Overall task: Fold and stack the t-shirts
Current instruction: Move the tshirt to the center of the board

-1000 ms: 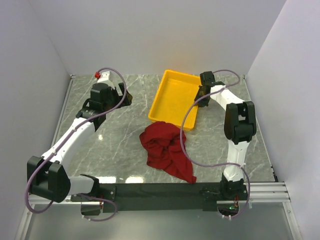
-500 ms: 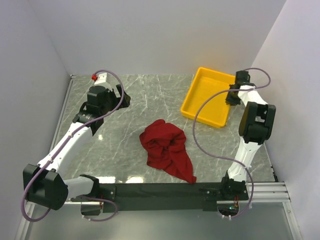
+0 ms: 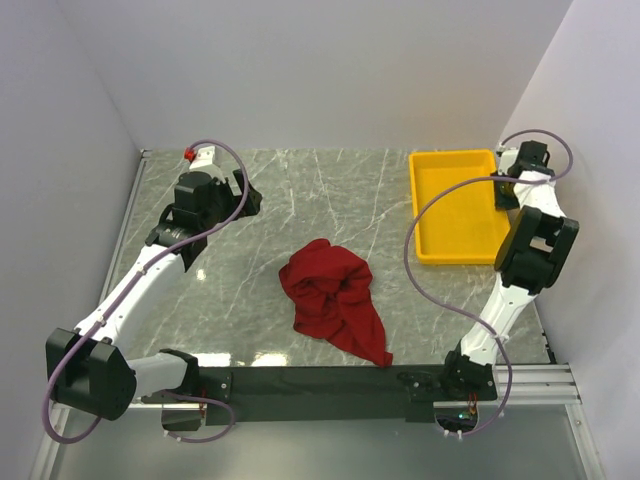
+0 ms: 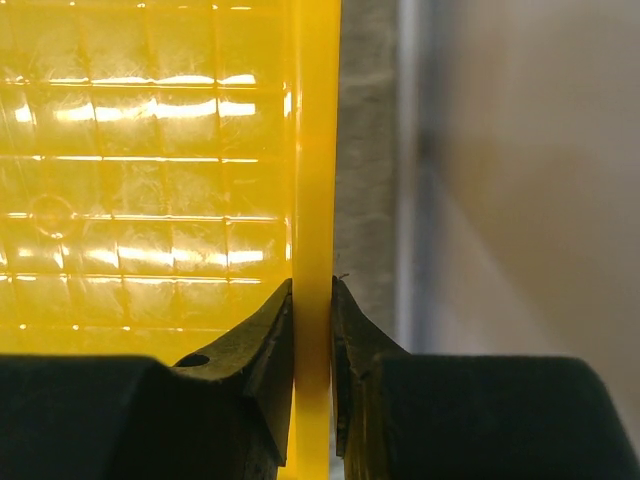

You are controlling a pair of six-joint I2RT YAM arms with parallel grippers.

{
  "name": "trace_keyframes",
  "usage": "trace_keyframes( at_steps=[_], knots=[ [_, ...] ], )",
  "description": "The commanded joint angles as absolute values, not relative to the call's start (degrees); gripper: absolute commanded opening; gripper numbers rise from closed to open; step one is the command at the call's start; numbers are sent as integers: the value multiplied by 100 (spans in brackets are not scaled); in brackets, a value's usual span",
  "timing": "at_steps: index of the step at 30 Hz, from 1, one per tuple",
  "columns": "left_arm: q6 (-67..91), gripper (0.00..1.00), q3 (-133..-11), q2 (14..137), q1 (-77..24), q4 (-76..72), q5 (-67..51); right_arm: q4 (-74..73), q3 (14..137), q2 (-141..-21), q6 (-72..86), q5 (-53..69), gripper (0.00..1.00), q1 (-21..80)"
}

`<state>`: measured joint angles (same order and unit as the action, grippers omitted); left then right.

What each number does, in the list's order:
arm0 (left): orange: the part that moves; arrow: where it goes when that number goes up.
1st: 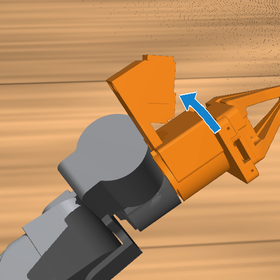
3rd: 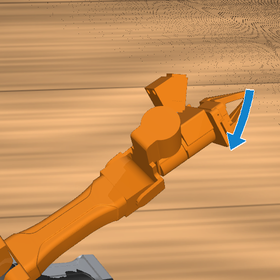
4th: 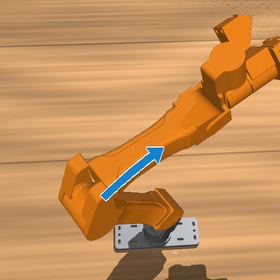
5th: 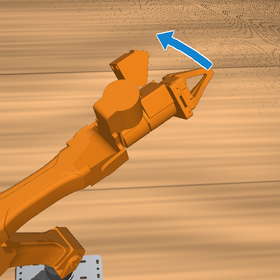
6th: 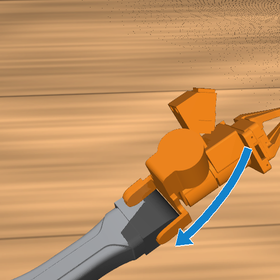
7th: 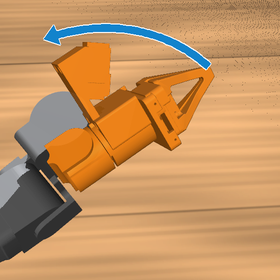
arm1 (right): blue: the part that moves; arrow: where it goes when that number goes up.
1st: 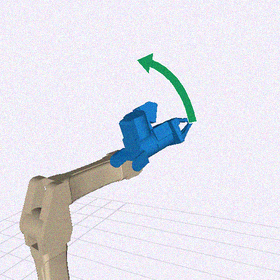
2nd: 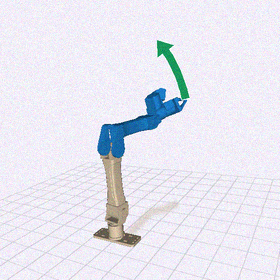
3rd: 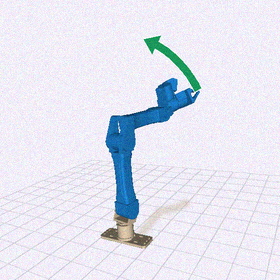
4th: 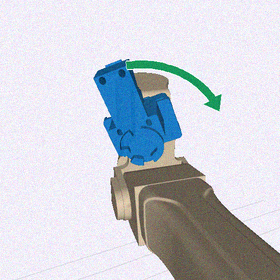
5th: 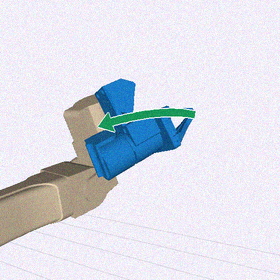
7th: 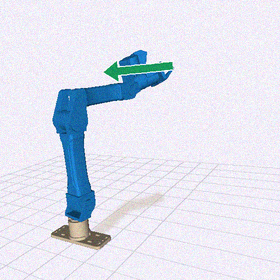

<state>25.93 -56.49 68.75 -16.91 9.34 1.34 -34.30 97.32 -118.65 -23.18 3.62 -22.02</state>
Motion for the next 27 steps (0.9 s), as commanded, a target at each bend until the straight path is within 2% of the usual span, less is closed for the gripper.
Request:
trace_keyframes(
  at_steps=[1,2,3,6,9,13,15,16,18,19,22,23,27],
  knots=[
    [2443,93,-5660,6803,-1696,774,44,-3235,9984,-11874,-3137,-148,12,-2320],
    [2435,94,-5660,6811,-1696,756,-34,-3200,10010,-11874,-3181,-184,18,-2355],
    [2435,93,-5660,6812,-1696,756,-44,-3182,10037,-11891,-3173,-211,31,-2364],
    [2426,93,-5678,6838,-1696,729,-70,-3190,10134,-11971,-3146,-395,49,-2382],
    [2417,93,-5687,6829,-1696,738,-70,-3006,10055,-11892,-3094,-562,57,-2391],
    [2400,94,-5713,6803,-1696,756,-105,-3084,10011,-11655,-3085,-309,59,-2382],
    [2391,94,-5730,6803,-1696,765,-201,-3312,10002,-11392,-3181,393,61,-2347],
    [2399,94,-5713,6803,-1696,765,-341,-3688,9880,-11103,-3495,1274,61,-2120],
    [2382,95,-5660,6838,-1696,738,-763,-4163,9722,-10882,-3752,1817,61,-1847],
    [2364,95,-5625,6873,-1696,738,-965,-4331,9486,-10620,-4118,2515,61,-1541],
    [2250,94,-5634,7092,-1696,870,-1957,-4684,8775,-9909,-4909,3486,65,-830],
    [2215,93,-5599,7197,-1705,914,-2186,-4745,8597,-9731,-5157,4246,65,-687],
    [1882,93,-5590,7409,-1985,1273,-2864,-5034,7771,-9001,-6324,5542,65,-80]
  ],
)
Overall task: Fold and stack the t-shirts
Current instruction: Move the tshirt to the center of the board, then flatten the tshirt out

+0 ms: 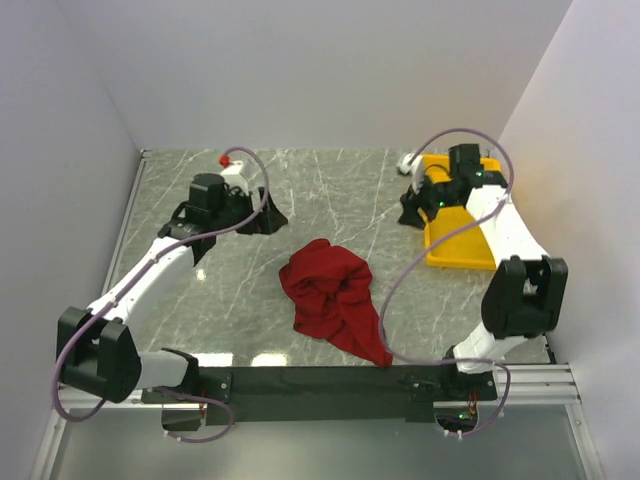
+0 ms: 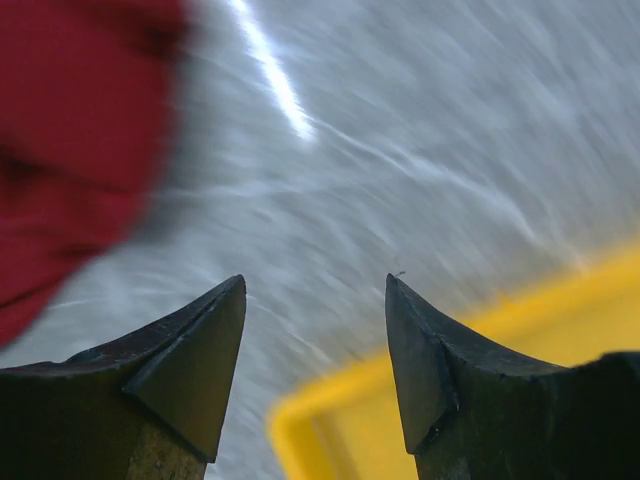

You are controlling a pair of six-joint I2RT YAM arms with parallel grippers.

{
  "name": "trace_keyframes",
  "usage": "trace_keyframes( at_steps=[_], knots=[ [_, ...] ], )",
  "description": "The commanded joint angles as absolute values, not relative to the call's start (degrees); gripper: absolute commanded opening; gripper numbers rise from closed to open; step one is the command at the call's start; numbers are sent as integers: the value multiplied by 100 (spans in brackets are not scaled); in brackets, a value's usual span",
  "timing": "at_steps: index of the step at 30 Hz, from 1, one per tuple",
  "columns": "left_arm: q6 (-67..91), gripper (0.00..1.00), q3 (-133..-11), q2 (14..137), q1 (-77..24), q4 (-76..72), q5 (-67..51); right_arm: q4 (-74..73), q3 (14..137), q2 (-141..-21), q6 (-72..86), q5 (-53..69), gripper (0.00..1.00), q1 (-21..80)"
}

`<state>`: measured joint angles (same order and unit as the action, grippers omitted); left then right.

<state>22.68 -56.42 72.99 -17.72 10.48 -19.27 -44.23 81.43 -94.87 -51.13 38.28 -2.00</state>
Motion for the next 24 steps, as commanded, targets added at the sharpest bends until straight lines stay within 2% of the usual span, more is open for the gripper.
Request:
trace_keyframes(
  at_steps=[1,6,12,15,18,20,22,23,24],
  knots=[
    [1794,93,-5607,7453,-2065,1553,-2883,-5210,7752,-8913,-6520,5650,65,-27],
    [1328,91,-5616,7664,-2793,2153,-2646,-6239,7630,-8947,-7198,5669,66,1009],
    [1292,92,-5151,7383,-3374,2250,-2180,-5723,6935,-8675,-6585,5511,66,1380],
    [1318,87,-5010,7286,-3585,2162,-1838,-5398,6830,-8596,-6216,5415,66,1389],
    [1257,76,-5194,7619,-3883,2441,-1092,-5177,6750,-8578,-5995,5247,66,1389],
    [1222,63,-5475,8041,-4007,2644,-670,-5107,6733,-8596,-5898,5203,65,1397],
    [1291,45,-5737,8278,-4069,2777,-186,-4992,6715,-8596,-5722,5186,65,1389],
    [1283,25,-5809,8445,-4069,2786,-115,-4931,6706,-8604,-5609,5168,65,1397],
    [1283,16,-5879,8472,-4078,2795,-19,-4896,6697,-8604,-5555,5151,65,1397]
  ],
)
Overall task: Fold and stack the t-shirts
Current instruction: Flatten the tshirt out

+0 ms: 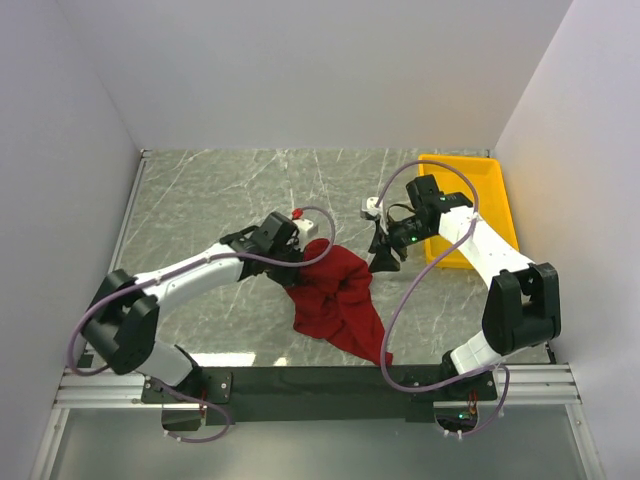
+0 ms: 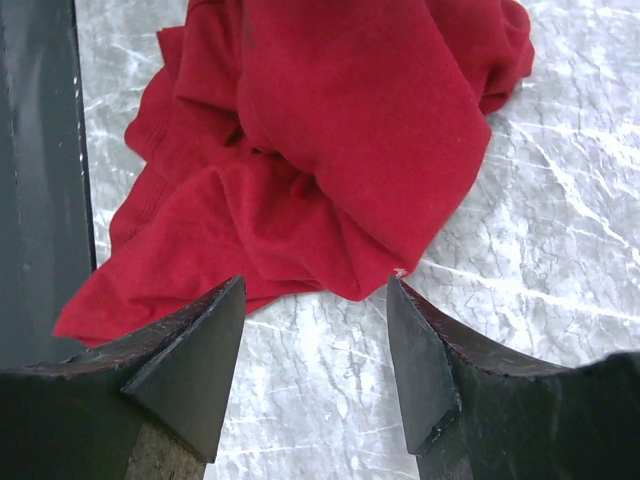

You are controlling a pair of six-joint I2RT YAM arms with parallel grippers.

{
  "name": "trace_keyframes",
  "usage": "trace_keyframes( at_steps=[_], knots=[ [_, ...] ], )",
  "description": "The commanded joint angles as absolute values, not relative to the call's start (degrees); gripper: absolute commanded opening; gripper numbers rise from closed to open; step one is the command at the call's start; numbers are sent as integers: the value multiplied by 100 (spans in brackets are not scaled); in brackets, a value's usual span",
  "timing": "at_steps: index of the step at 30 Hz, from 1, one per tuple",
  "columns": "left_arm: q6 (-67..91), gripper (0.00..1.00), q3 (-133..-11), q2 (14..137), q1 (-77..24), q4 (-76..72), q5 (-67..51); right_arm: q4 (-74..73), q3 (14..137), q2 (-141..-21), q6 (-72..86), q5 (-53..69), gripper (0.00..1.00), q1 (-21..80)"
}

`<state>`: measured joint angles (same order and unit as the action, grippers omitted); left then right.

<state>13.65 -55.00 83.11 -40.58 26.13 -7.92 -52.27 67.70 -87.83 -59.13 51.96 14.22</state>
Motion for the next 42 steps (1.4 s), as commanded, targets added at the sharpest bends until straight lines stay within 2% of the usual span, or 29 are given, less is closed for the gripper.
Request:
trace_keyframes(
  at_steps=[1,6,11,17,24,29,35,41,42],
  knots=[
    [1301,1,-6019,8438,-4087,2743,113,-4861,6689,-8631,-5494,5133,65,1389],
    [1362,1,-6266,7797,-3973,2584,808,-4563,6654,-8701,-4837,4887,64,1398],
    [1248,1,-6512,7357,-3499,2662,457,-3544,6504,-8824,-2976,4615,64,1599],
    [941,1,-6829,7321,-3130,2909,405,-3366,6995,-9553,-1724,4773,65,1819],
    [782,1,-7093,7409,-2857,3067,518,-4024,7497,-9949,-2117,4843,66,2258],
    [844,1,-7137,7488,-2620,3067,519,-4481,7401,-9748,-2600,4737,64,2478],
    [870,1,-7225,7576,-2531,3006,413,-4246,7041,-9387,-2699,3965,63,2909],
    [826,1,-7312,7567,-2417,3059,361,-3886,7057,-9518,-2225,3465,53,3418],
    [826,1,-7295,7550,-2400,3067,360,-3885,7092,-9545,-2215,3402,42,3480]
  ],
)
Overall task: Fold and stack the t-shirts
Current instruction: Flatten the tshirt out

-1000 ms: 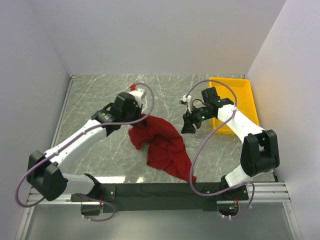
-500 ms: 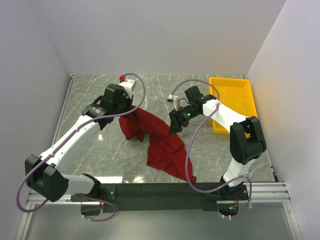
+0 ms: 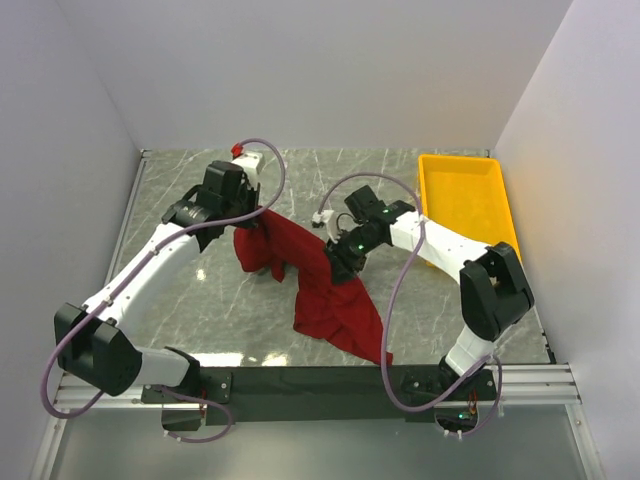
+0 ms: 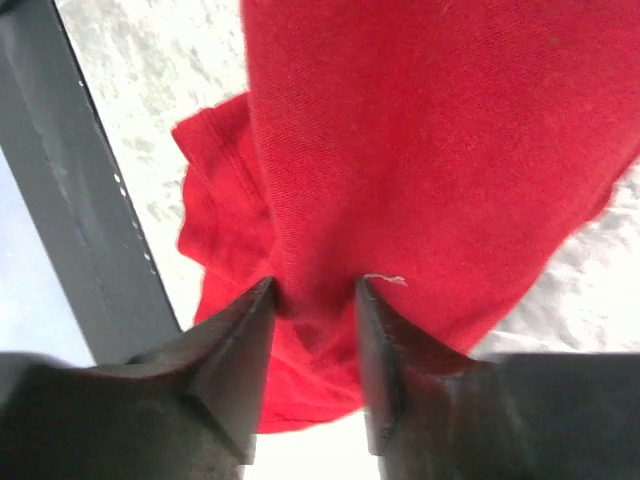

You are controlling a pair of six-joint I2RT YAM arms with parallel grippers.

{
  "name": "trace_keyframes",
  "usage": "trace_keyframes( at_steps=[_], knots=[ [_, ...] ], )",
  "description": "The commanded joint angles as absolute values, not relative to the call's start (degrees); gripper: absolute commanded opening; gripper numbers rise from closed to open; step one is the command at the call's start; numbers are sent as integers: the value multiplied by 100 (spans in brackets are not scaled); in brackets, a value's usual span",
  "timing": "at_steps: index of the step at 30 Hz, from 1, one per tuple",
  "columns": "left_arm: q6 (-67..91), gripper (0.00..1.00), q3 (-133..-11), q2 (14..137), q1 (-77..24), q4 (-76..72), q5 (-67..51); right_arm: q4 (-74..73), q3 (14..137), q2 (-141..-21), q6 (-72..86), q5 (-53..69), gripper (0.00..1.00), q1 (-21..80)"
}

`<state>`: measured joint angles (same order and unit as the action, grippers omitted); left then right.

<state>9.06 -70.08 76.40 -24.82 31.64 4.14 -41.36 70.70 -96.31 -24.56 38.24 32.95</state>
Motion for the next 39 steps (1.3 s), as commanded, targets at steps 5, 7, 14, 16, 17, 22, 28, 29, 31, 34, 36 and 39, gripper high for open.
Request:
trace_keyframes(
  at_steps=[5,7,14,16,17,22,28,29,31,34,36,39],
  knots=[
    [861,1,-7199,7313,-2224,3199,448,-3981,7408,-9458,-2232,2849,0,3411],
    [861,1,-7067,7094,-2145,3286,562,-3999,7636,-9352,-2372,2550,0,3183],
    [879,1,-6777,6355,-1925,3104,887,-4131,9753,-9755,-2513,2347,0,2408],
    [835,1,-6750,6240,-1925,3041,992,-4079,9957,-9835,-2523,2303,0,2426],
    [818,1,-6759,6205,-1925,3041,1054,-3895,10028,-9878,-2444,2233,0,2434],
    [686,1,-6636,6126,-1899,3015,1353,-3340,10019,-10010,-2320,1793,0,2452],
    [650,1,-6600,6284,-1881,2962,1423,-3604,10590,-10459,-2311,1916,0,2461],
    [650,1,-6627,6267,-1881,2953,1476,-3525,10565,-10337,-2329,1916,0,2444],
    [598,1,-6671,6162,-1881,2918,1556,-3306,10425,-10022,-2434,2047,0,2374],
    [466,1,-6610,5872,-1872,2839,1074,-3401,10327,-9704,-2889,2697,0,2268],
    [492,1,-6487,5714,-1872,2944,453,-3778,10108,-9388,-3294,3066,0,2232],
    [833,1,-6320,5686,-1881,3409,-357,-4577,9450,-9010,-4207,3576,0,2259]
  ],
)
